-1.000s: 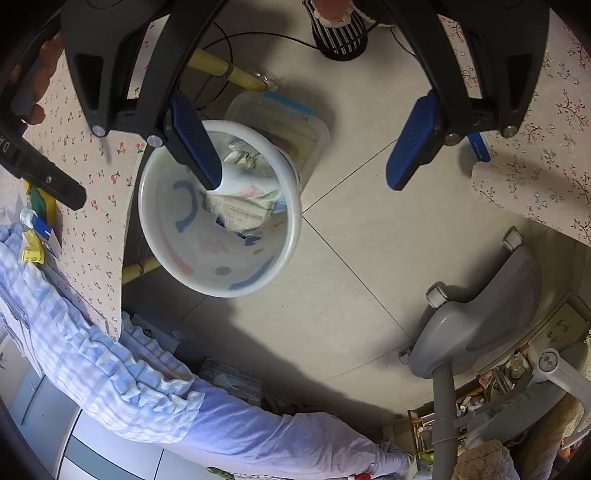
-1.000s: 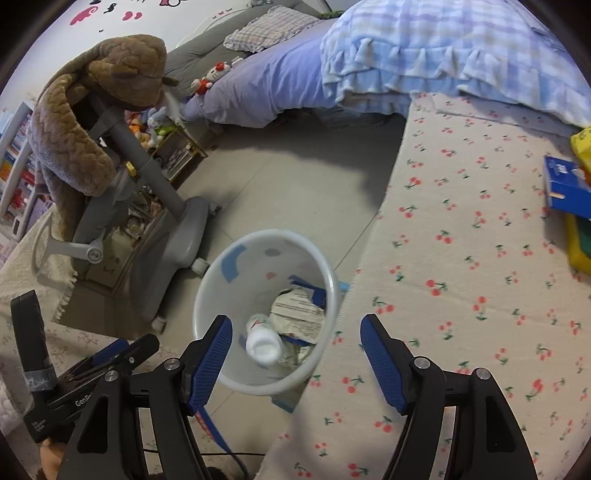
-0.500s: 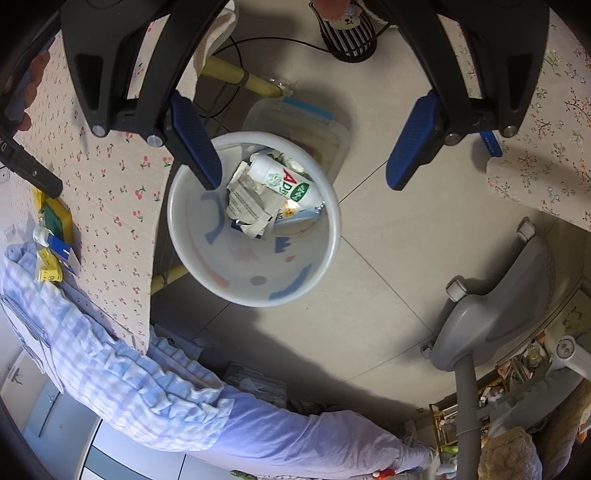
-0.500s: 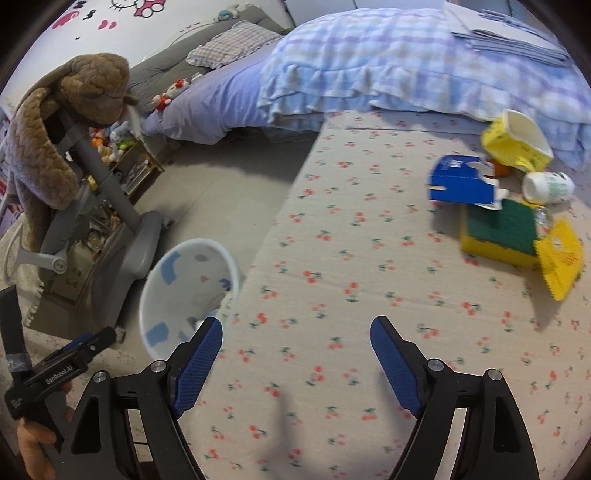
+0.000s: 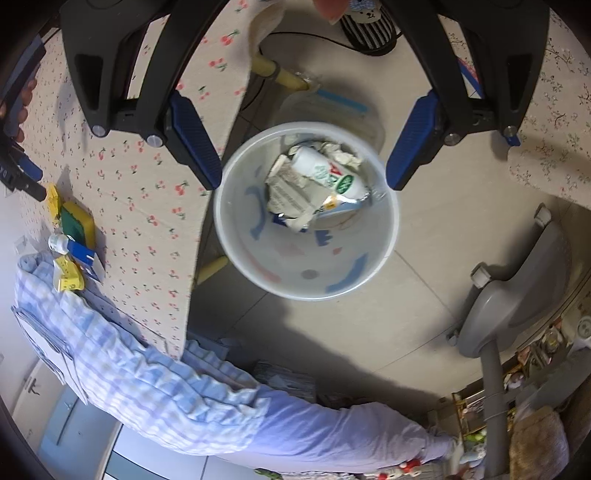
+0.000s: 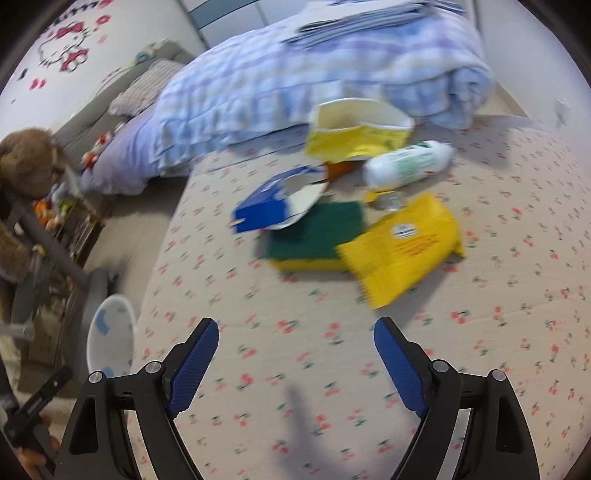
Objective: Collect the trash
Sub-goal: 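Grasp the yellow waffle wrapper with the right tool while the left tool grasps the green sponge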
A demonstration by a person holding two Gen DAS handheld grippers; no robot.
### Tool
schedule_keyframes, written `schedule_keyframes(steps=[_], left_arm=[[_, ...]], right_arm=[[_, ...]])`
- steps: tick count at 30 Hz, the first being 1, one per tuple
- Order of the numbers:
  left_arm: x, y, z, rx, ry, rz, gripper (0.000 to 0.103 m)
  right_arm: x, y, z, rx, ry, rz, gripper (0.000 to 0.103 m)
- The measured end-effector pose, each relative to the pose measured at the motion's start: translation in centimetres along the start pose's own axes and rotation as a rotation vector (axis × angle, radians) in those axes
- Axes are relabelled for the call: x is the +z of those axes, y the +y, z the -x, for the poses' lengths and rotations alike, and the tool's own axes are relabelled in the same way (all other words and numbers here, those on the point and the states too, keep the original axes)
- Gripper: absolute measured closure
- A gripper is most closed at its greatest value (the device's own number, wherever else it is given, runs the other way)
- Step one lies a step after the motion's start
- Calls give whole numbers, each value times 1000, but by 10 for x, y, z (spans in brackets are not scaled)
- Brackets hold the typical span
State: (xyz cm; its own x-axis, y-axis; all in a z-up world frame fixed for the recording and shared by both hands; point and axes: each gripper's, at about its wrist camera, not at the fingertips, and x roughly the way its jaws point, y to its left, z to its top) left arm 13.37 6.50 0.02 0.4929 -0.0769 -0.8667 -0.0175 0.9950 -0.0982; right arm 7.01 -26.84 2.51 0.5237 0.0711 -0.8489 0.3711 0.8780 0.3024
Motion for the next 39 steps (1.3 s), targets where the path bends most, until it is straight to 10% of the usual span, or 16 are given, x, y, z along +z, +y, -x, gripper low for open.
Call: schedule_keyframes(steps=[28, 35, 39], left_arm=[[35, -185, -64, -194, -21, -118, 13], [40, -236, -72, -340, -45, -131, 13], [41, -255, -78, -385, -60, -147, 13]], right_arm=[[54, -89, -66, -205, -21, -221, 14], [51, -99, -59, -211, 29, -188, 68], [49, -112, -49, -131, 57, -191, 82]])
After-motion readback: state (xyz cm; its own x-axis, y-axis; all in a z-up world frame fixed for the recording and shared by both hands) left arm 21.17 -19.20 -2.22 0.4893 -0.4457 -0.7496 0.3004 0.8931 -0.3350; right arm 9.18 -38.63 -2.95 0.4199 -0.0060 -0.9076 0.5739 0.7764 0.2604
